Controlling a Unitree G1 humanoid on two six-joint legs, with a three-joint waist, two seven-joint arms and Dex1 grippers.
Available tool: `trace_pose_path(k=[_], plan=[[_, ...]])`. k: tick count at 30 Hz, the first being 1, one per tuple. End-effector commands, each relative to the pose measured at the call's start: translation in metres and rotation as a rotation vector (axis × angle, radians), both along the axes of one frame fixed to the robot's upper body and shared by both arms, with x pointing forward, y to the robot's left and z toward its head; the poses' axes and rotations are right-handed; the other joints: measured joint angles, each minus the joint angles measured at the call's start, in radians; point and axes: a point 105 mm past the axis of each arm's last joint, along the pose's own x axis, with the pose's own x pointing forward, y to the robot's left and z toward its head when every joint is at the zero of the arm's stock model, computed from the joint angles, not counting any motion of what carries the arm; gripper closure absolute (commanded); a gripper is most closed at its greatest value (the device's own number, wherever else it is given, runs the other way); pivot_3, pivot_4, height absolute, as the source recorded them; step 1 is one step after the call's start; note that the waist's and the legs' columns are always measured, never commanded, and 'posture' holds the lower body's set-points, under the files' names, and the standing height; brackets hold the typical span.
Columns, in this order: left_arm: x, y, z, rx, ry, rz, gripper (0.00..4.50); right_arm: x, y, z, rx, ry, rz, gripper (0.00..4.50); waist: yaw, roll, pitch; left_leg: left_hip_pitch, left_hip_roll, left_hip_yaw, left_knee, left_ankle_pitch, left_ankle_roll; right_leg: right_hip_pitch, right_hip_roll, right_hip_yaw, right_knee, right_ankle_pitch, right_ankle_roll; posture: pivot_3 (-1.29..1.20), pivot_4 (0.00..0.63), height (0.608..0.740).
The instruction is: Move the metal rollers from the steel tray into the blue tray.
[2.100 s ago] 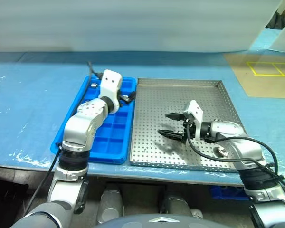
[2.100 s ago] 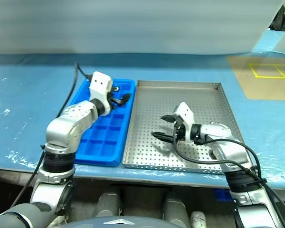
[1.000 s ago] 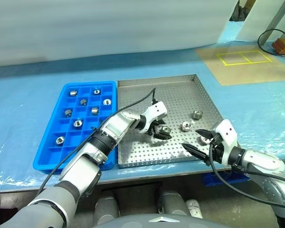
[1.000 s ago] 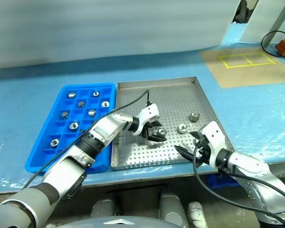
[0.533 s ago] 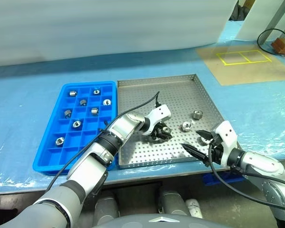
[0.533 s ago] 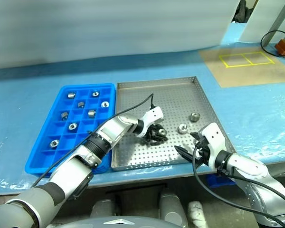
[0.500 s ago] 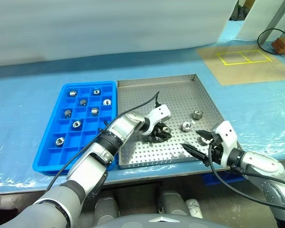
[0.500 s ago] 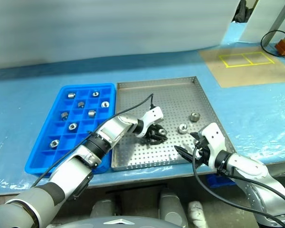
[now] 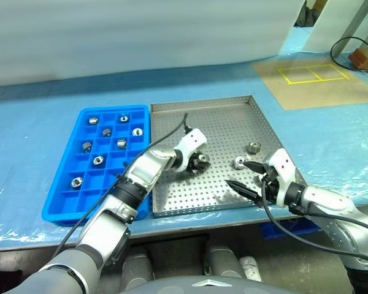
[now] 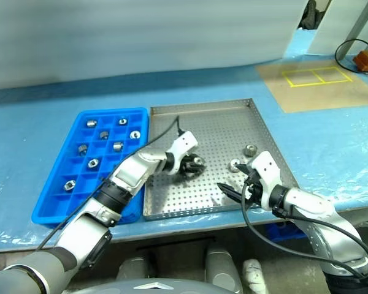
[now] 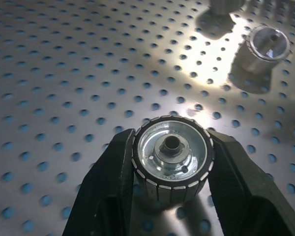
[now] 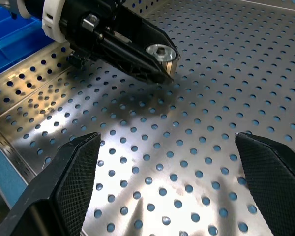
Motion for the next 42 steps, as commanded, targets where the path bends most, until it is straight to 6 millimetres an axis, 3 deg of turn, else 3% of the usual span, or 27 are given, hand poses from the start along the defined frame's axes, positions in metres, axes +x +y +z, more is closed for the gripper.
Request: trace_pose_path(k=[1, 7, 17, 33, 42], plan=[[0.006, 0.019, 0.035, -0.082, -0.119, 0.152, 2.76, 0.008, 0.010, 0.009, 0.010, -0.045, 0.066, 0.00, 0.005, 0.000, 0.000, 0.000, 0.000, 0.000, 0.000, 0.000, 0.000, 0.000, 0.000, 0.000, 0.000, 0.000, 0.000, -0.26, 0.150, 0.740], [-0.006, 0.059, 0.055, -0.115, -0.170, 0.373, 2.76, 0.022, 0.028, 0.007, 0.009, -0.037, 0.189, 0.00, 0.050, 0.000, 0.000, -0.001, 0.001, 0.000, 0.000, 0.000, 0.001, -0.002, -0.001, -0.002, 0.000, 0.000, 0.000, -0.12, 0.150, 0.740], [-0.039, 0.117, 0.050, -0.041, -0.169, 0.618, 2.76, 0.032, 0.058, 0.009, 0.032, -0.023, 0.377, 0.00, 0.104, 0.000, 0.000, -0.001, 0.001, -0.001, 0.000, 0.001, 0.000, -0.003, -0.002, -0.003, 0.002, 0.000, 0.000, 0.04, 0.150, 0.740], [-0.102, 0.154, 0.033, -0.009, -0.089, 0.919, 2.76, 0.041, 0.078, 0.001, 0.014, 0.000, 0.537, 0.00, 0.170, -0.001, 0.001, -0.005, 0.001, -0.001, 0.000, 0.003, 0.002, -0.005, -0.007, -0.006, 0.003, 0.000, 0.000, 0.23, 0.150, 0.740], [-0.123, 0.167, 0.023, 0.020, -0.038, 0.999, 2.76, 0.042, 0.080, -0.003, 0.009, 0.003, 0.552, 0.00, 0.185, -0.001, 0.001, -0.006, 0.000, -0.002, 0.000, 0.003, 0.001, -0.005, -0.007, -0.006, 0.003, 0.000, 0.000, 0.24, 0.150, 0.740]])
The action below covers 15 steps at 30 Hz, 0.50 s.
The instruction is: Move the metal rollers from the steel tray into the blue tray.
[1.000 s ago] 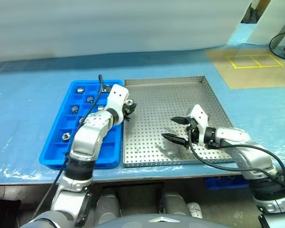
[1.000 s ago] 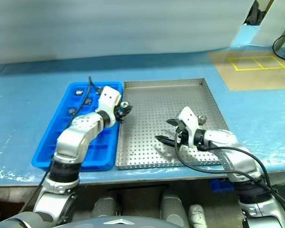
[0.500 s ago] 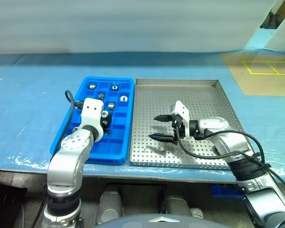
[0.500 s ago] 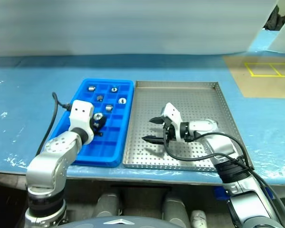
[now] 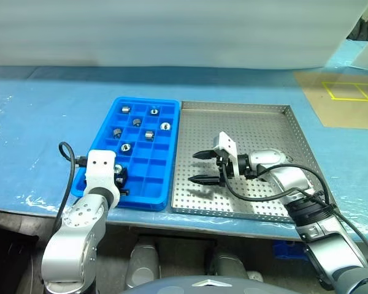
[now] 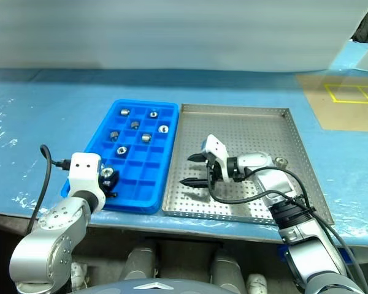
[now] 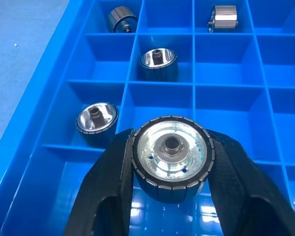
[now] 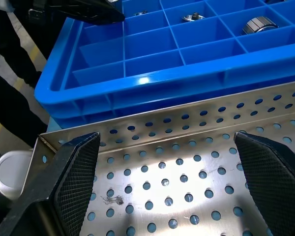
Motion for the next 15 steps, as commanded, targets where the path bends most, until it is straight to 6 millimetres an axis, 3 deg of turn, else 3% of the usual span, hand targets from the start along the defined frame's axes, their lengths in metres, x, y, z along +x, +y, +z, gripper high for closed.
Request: trace_pose_path(k=[1, 10, 15], plan=[[-0.008, 0.010, 0.010, 0.015, -0.042, 0.057, 2.76, 0.002, 0.003, 0.008, 0.011, -0.037, 0.026, 0.00, 0.005, 0.000, 0.000, 0.000, 0.000, 0.000, 0.000, 0.000, 0.000, 0.000, 0.000, 0.000, 0.000, 0.000, 0.000, 0.25, 0.150, 0.740], [-0.012, 0.011, -0.009, -0.001, 0.034, 0.055, 2.76, 0.000, 0.004, 0.007, 0.014, -0.035, 0.034, 0.00, 0.013, 0.000, 0.000, -0.001, 0.000, 0.000, 0.000, 0.000, 0.000, -0.001, 0.000, 0.000, 0.000, 0.000, 0.000, 0.25, 0.150, 0.740], [-0.006, 0.014, -0.010, -0.005, 0.032, 0.049, 2.76, 0.000, 0.004, 0.007, 0.014, -0.037, 0.028, 0.00, 0.012, 0.000, 0.000, 0.000, 0.000, 0.000, 0.000, 0.000, 0.000, -0.001, 0.000, 0.000, 0.000, 0.000, 0.000, 0.23, 0.150, 0.740]])
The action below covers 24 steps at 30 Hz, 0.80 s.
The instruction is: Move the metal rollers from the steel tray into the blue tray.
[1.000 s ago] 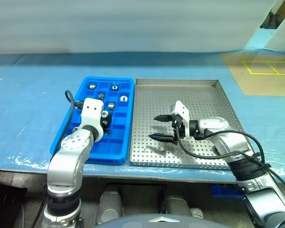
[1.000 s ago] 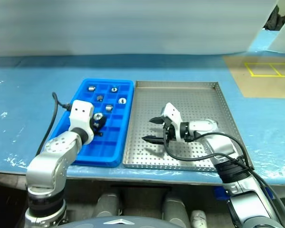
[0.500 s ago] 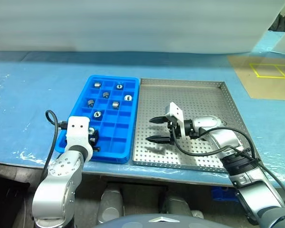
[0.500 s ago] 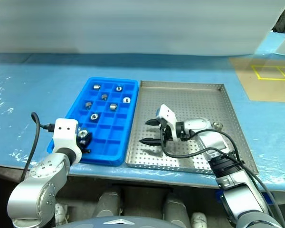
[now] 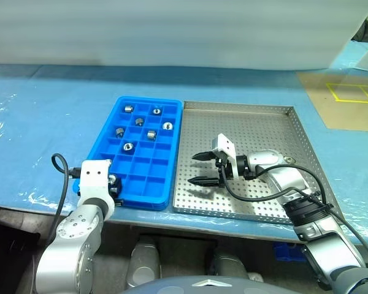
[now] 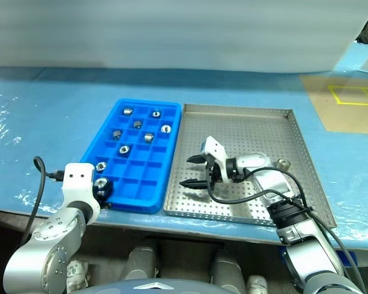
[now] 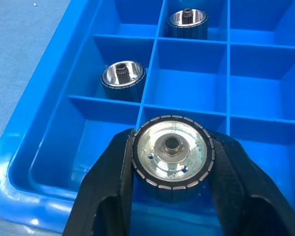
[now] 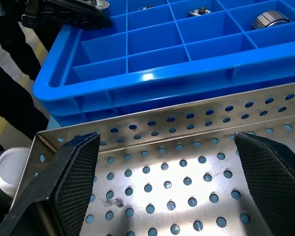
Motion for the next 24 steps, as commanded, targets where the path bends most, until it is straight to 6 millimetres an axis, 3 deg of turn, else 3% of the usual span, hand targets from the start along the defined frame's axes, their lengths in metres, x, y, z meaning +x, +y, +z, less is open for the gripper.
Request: trace_pose_path(k=[1, 6, 10, 13, 24], plan=[[0.003, 0.003, 0.003, -0.001, -0.018, 0.001, 2.76, 0.000, 0.002, 0.012, 0.017, -0.043, 0.014, 0.00, -0.001, 0.000, 0.000, 0.000, 0.000, 0.000, 0.000, 0.000, 0.000, 0.000, 0.000, 0.000, 0.000, 0.000, 0.000, 0.23, 0.150, 0.740], [0.008, 0.000, -0.003, -0.007, 0.005, -0.036, 2.76, -0.001, 0.001, 0.011, 0.018, -0.045, 0.007, 0.00, -0.002, 0.000, 0.000, 0.000, 0.000, 0.000, 0.000, 0.000, 0.000, 0.000, 0.000, 0.000, 0.000, 0.000, 0.000, 0.22, 0.150, 0.740], [0.010, -0.001, -0.005, 0.011, 0.019, -0.053, 1.44, -0.001, 0.000, 0.011, 0.018, -0.048, -0.008, 0.00, -0.003, 0.000, 0.000, 0.000, 0.000, 0.000, 0.000, 0.000, 0.000, 0.000, 0.000, 0.000, 0.000, 0.000, 0.000, 0.20, 0.150, 0.740], [0.020, -0.008, 0.007, -0.009, -0.044, -0.090, 0.45, -0.002, -0.003, 0.011, 0.017, -0.049, -0.019, 0.00, -0.002, 0.000, 0.000, 0.001, 0.000, 0.000, 0.000, 0.000, -0.001, 0.000, 0.000, 0.000, 0.001, 0.000, 0.000, 0.19, 0.150, 0.740], [0.068, -0.057, 0.069, -0.037, -0.321, -0.396, 0.45, 0.007, -0.021, 0.028, 0.096, -0.076, -0.206, 0.00, -0.013, 0.000, 0.000, 0.001, -0.001, 0.001, -0.001, 0.004, -0.005, 0.000, 0.000, 0.001, 0.004, 0.002, 0.002, 0.06, 0.150, 0.740]])
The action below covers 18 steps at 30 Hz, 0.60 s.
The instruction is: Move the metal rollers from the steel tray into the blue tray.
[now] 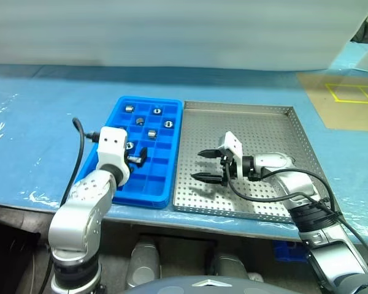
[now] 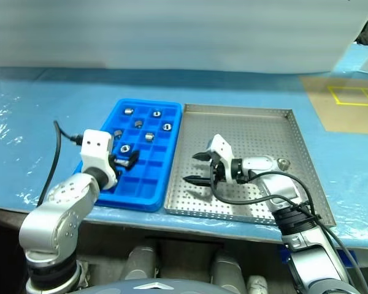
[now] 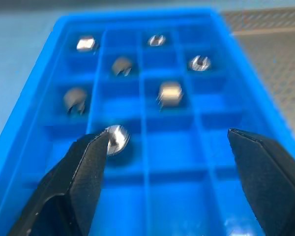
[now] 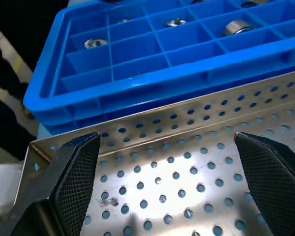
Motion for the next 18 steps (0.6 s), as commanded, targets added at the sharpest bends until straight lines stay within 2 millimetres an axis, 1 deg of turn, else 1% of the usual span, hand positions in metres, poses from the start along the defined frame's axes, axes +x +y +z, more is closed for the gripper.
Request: trace_pose_path(k=[1, 3, 8, 10, 13, 15, 18], plan=[[0.011, -0.016, 0.014, 0.013, -0.083, -0.127, 0.45, 0.005, -0.008, 0.018, 0.039, -0.057, -0.084, 0.00, -0.010, 0.000, 0.000, -0.001, 0.000, 0.000, 0.000, 0.000, -0.001, -0.001, 0.001, 0.000, 0.000, 0.000, 0.000, 0.03, 0.150, 0.740], [0.015, -0.025, 0.017, 0.016, -0.106, -0.201, 0.45, 0.007, -0.014, 0.020, 0.042, -0.060, -0.132, 0.00, -0.022, 0.000, 0.000, -0.002, -0.001, 0.001, 0.000, 0.003, -0.003, -0.003, 0.001, 0.000, 0.002, 0.000, 0.000, -0.01, 0.150, 0.740], [0.024, -0.048, 0.019, 0.017, -0.153, -0.391, 0.45, 0.008, -0.034, 0.023, 0.033, -0.079, -0.245, 0.00, -0.036, 0.000, 0.000, -0.003, -0.001, 0.001, 0.000, 0.004, 0.000, -0.006, 0.001, 0.001, 0.004, 0.000, 0.000, -0.08, 0.150, 0.740], [0.026, -0.055, 0.019, 0.031, -0.180, -0.458, 0.45, 0.007, -0.040, 0.022, 0.021, -0.083, -0.280, 0.00, -0.045, 0.000, 0.000, -0.002, -0.001, 0.001, 0.000, 0.004, -0.001, -0.006, 0.001, 0.001, 0.005, 0.000, 0.000, -0.08, 0.150, 0.740], [0.033, -0.068, 0.018, 0.025, -0.198, -0.538, 0.45, 0.010, -0.055, 0.014, -0.028, -0.067, -0.377, 0.00, -0.058, 0.000, 0.000, -0.002, -0.001, 0.002, 0.000, 0.003, -0.003, -0.006, 0.001, 0.002, 0.006, 0.000, 0.000, -0.14, 0.150, 0.740], [0.033, -0.076, 0.016, 0.038, -0.210, -0.589, 0.45, 0.011, -0.062, 0.012, -0.048, -0.062, -0.424, 0.00, -0.068, 0.000, 0.000, -0.001, -0.001, 0.002, 0.000, 0.003, -0.003, -0.006, 0.001, 0.002, 0.006, 0.000, 0.000, -0.16, 0.150, 0.740], [0.028, -0.090, 0.014, 0.027, -0.219, -0.673, 0.45, 0.014, -0.076, 0.008, -0.081, -0.051, -0.515, 0.00, -0.083, 0.000, 0.000, -0.001, -0.001, 0.002, 0.000, 0.003, -0.004, -0.006, 0.001, 0.002, 0.007, 0.000, 0.000, -0.19, 0.150, 0.740]])
